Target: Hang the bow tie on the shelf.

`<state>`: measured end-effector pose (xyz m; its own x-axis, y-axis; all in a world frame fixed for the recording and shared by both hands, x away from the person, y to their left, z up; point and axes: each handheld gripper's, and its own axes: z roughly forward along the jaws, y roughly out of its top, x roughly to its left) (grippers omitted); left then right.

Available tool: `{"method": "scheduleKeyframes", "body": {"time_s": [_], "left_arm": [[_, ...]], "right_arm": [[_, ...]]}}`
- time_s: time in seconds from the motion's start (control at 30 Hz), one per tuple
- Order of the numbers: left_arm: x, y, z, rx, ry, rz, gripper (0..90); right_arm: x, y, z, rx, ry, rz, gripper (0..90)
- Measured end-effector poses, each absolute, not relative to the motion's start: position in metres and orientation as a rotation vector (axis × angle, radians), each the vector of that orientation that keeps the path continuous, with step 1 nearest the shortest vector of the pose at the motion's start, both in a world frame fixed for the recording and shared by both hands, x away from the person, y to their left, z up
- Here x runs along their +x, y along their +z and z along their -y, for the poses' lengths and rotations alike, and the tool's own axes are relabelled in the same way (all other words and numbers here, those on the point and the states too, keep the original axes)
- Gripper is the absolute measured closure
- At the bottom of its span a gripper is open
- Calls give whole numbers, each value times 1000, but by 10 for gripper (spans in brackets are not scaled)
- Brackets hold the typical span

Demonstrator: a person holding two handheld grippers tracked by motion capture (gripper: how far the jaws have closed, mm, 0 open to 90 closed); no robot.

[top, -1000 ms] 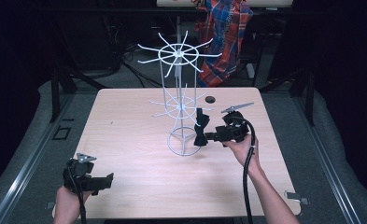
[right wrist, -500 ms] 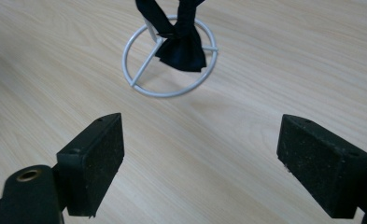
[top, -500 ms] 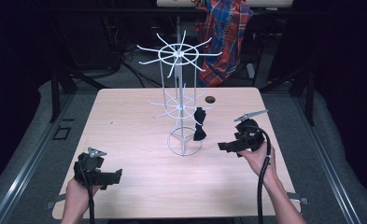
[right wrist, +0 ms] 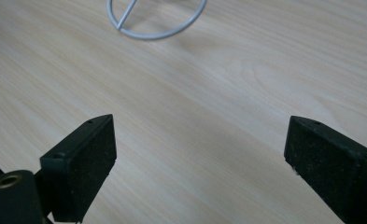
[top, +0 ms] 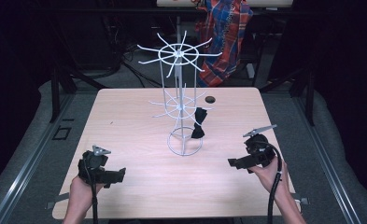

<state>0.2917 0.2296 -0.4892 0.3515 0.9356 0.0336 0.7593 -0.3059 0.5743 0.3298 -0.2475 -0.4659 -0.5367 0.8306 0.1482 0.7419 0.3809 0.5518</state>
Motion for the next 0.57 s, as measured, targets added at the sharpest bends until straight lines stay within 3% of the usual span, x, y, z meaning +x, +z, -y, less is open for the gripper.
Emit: {"method": "scheduleKeyframes", "body": {"time_s": [0.57], "left_arm": [[294, -490, -226, 2143, 504, -1481, 45]], "right_arm": [[324, -489, 264, 1470, 790, -2521, 87]]}}
